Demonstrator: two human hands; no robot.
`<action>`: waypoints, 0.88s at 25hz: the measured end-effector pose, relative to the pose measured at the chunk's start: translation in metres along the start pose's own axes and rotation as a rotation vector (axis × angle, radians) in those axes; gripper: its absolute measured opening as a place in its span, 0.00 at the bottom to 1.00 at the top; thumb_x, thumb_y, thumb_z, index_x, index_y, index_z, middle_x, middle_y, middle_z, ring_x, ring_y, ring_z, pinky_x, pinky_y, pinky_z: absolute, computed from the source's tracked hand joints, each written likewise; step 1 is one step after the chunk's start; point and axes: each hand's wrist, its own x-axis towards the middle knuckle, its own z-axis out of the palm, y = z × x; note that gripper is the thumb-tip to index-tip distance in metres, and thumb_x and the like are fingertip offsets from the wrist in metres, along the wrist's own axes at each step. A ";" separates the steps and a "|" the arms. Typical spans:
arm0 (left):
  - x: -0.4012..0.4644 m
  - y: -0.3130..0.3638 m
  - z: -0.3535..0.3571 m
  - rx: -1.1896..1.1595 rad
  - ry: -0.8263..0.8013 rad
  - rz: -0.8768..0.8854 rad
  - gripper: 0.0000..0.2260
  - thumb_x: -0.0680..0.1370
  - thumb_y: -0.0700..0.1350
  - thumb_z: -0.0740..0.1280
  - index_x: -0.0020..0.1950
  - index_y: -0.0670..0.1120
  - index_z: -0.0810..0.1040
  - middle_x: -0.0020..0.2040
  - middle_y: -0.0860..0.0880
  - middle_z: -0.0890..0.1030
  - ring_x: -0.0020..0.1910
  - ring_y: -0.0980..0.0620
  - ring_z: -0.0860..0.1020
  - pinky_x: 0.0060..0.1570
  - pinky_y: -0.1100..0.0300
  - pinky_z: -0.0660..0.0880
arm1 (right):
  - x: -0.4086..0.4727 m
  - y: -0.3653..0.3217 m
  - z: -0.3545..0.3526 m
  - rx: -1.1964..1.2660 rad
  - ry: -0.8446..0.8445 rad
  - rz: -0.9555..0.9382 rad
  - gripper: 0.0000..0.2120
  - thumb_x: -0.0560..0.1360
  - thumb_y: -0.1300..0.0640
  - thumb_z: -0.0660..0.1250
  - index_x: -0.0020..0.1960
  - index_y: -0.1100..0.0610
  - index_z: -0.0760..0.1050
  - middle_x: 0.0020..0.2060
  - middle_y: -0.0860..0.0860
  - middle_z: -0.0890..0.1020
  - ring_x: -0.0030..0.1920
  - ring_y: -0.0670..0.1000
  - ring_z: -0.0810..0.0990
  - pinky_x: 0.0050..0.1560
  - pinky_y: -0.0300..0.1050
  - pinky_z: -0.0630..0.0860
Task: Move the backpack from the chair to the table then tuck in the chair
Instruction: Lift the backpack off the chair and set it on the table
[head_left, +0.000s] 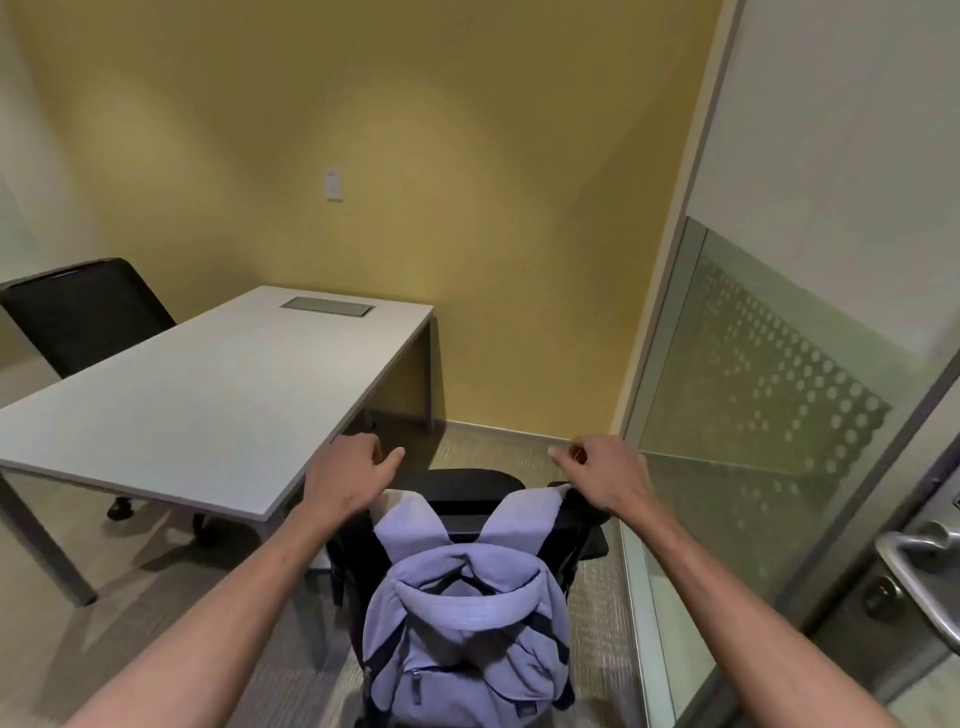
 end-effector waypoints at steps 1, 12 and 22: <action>-0.003 -0.002 0.000 0.034 -0.022 -0.021 0.20 0.77 0.62 0.60 0.39 0.47 0.79 0.35 0.48 0.82 0.35 0.49 0.78 0.40 0.53 0.78 | -0.004 0.000 0.004 0.005 -0.030 0.026 0.24 0.74 0.37 0.59 0.37 0.55 0.80 0.33 0.49 0.83 0.35 0.53 0.80 0.35 0.43 0.70; 0.002 -0.009 0.017 -0.010 -0.251 -0.294 0.14 0.72 0.56 0.68 0.41 0.45 0.78 0.37 0.48 0.79 0.41 0.48 0.78 0.57 0.46 0.73 | -0.017 -0.020 0.030 0.141 -0.156 0.263 0.17 0.65 0.45 0.67 0.26 0.54 0.67 0.22 0.47 0.71 0.27 0.52 0.71 0.33 0.43 0.67; 0.022 -0.015 0.021 -0.533 -0.197 -0.688 0.09 0.70 0.37 0.71 0.30 0.44 0.77 0.37 0.44 0.79 0.43 0.43 0.75 0.52 0.48 0.71 | -0.018 -0.017 0.046 0.321 -0.003 0.407 0.07 0.65 0.49 0.71 0.44 0.45 0.81 0.35 0.37 0.81 0.44 0.50 0.81 0.43 0.42 0.68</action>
